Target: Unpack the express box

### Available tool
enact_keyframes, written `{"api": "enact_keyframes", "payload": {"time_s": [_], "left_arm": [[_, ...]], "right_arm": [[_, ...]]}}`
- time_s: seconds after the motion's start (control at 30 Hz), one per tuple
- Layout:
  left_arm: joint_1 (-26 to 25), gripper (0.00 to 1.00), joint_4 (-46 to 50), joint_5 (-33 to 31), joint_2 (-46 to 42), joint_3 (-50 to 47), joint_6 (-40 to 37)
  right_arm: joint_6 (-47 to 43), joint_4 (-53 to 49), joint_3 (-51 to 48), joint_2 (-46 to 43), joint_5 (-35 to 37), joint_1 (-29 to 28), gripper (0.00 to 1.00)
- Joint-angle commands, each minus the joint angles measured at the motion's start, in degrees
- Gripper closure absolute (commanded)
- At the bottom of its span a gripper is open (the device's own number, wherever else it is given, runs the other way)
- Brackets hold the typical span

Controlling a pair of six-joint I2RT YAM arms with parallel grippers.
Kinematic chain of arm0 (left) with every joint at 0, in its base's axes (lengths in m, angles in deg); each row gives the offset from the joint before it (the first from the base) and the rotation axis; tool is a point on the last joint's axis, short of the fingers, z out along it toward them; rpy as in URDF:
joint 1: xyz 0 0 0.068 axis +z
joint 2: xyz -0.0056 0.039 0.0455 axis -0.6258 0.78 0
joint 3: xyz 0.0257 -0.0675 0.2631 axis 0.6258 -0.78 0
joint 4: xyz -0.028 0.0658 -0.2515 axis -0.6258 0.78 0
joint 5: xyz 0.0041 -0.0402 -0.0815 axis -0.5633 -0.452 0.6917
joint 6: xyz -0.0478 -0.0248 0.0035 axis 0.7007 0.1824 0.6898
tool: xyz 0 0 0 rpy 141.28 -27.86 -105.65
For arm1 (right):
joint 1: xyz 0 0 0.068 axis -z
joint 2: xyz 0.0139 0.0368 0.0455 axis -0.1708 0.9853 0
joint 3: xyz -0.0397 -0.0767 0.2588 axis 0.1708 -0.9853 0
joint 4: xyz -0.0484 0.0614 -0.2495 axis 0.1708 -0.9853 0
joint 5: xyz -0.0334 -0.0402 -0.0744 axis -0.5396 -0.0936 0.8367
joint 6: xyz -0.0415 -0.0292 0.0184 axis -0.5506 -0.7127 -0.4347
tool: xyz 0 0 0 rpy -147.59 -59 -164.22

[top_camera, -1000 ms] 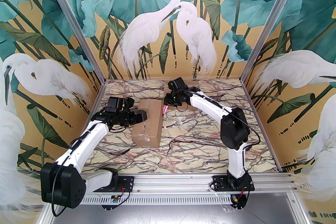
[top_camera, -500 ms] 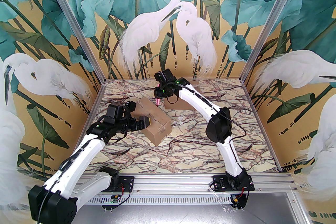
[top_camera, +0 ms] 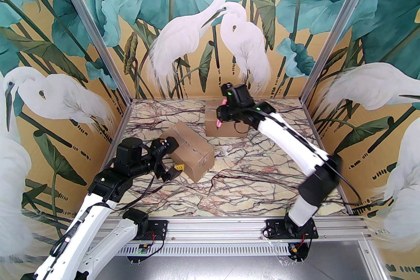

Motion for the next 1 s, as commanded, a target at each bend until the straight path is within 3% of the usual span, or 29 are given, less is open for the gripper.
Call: {"api": "enact_keyframes", "payload": {"time_s": [0.0, 0.17, 0.37, 0.83, 0.97], "left_arm": [[-0.5, 0.0, 2.1, -1.2, 1.9, -1.2, -21.5], [-3.4, 0.0, -5.9, -5.4, 5.0, -3.5, -32.9], [-7.6, 0.0, -11.3, -5.9, 13.1, -1.8, -35.1], [-17.5, 0.0, -25.0, -5.7, 29.6, 4.6, -22.8], [-18.7, 0.0, -26.6, -7.0, 35.3, 8.7, -18.2]], "right_arm": [[4.3, 3.8, -6.6, -4.8, -1.1, 0.6, 1.0], [7.3, 5.0, -14.9, -9.3, -2.6, 1.6, 1.0], [11.5, 9.1, -22.3, -13.3, -4.4, 1.8, 1.0], [21.1, 22.0, -41.1, -28.6, -1.6, 4.1, 1.0], [24.8, 30.6, -47.1, -32.6, -0.5, 4.2, 1.0]]}}
